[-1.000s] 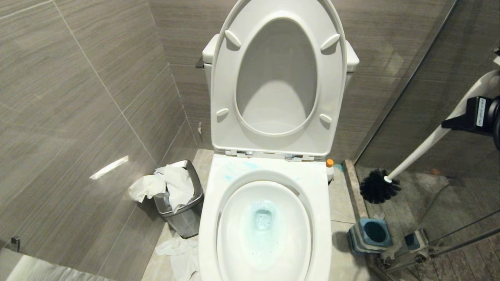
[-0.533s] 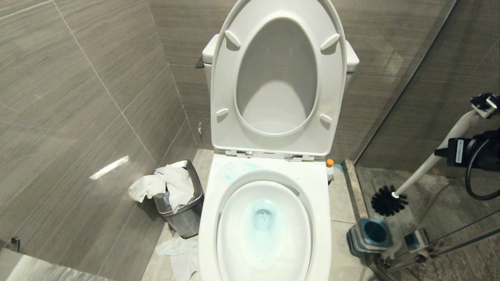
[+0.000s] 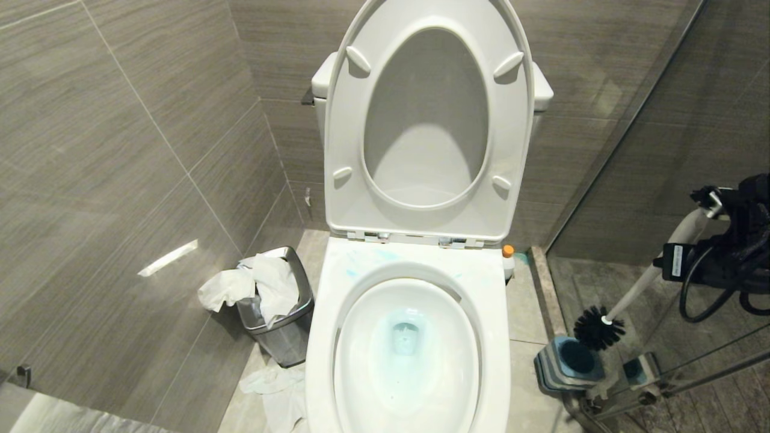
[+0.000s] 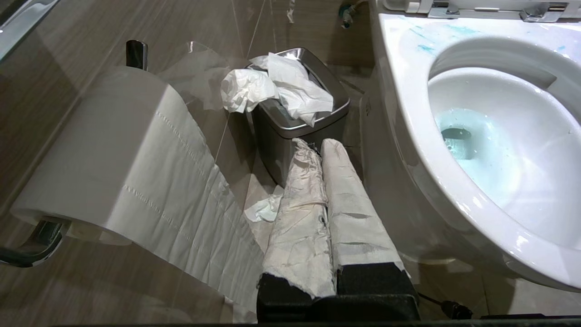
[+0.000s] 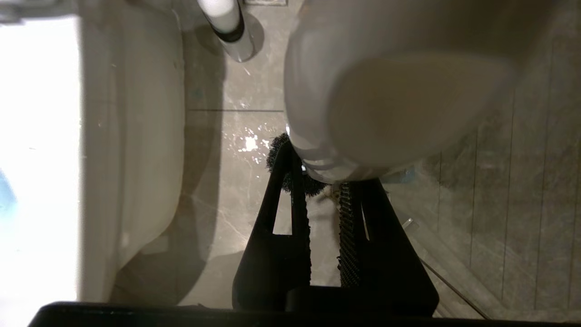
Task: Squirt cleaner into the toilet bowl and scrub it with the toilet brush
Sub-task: Put the toilet brush back
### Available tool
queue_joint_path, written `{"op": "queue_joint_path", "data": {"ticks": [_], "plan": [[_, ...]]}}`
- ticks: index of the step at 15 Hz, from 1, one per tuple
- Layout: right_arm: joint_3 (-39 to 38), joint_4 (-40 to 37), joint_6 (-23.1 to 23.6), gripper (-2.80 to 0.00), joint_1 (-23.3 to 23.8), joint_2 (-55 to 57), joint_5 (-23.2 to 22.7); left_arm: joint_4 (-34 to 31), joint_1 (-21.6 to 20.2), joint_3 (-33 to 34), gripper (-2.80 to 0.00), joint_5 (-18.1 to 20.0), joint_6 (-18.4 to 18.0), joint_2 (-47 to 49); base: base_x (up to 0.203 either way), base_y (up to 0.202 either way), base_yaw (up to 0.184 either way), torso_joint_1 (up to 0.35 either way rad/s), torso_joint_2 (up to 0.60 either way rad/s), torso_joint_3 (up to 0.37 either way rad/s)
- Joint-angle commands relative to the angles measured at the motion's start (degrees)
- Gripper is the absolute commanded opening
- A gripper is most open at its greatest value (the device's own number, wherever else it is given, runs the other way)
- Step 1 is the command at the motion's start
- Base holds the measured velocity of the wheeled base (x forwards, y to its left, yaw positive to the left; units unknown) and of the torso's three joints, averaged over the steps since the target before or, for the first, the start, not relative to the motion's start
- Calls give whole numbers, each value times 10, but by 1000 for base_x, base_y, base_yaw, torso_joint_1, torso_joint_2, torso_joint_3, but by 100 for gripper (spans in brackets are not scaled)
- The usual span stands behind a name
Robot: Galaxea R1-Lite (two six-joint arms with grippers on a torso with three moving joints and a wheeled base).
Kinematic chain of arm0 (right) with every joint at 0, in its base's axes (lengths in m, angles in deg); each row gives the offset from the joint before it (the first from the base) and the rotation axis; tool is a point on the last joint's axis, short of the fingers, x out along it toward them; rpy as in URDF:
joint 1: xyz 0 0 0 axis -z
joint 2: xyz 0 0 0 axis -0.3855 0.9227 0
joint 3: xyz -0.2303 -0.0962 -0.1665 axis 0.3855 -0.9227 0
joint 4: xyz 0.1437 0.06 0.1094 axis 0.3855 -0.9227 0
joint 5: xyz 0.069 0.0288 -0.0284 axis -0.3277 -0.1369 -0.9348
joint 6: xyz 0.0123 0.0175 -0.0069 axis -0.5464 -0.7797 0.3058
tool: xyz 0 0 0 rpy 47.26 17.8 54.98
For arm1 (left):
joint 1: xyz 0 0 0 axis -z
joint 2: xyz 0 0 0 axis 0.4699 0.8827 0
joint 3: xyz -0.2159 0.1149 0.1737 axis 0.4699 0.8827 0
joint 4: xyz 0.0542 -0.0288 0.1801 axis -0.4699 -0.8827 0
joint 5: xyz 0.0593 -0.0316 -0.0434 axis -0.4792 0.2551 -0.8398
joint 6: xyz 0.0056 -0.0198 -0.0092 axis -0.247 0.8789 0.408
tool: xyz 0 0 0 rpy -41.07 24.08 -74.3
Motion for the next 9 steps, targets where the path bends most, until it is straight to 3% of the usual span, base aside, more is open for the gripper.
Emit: {"op": "queue_joint_path", "data": {"ticks": [1,9], "plan": [[-23,26,0,-280,1,35,2,0,0,1,-280,0,0,1,0,0,0,0,0,0],[-41,88,1,-280,13,109,11,0,0,1,-280,0,0,1,0,0,0,0,0,0]]}}
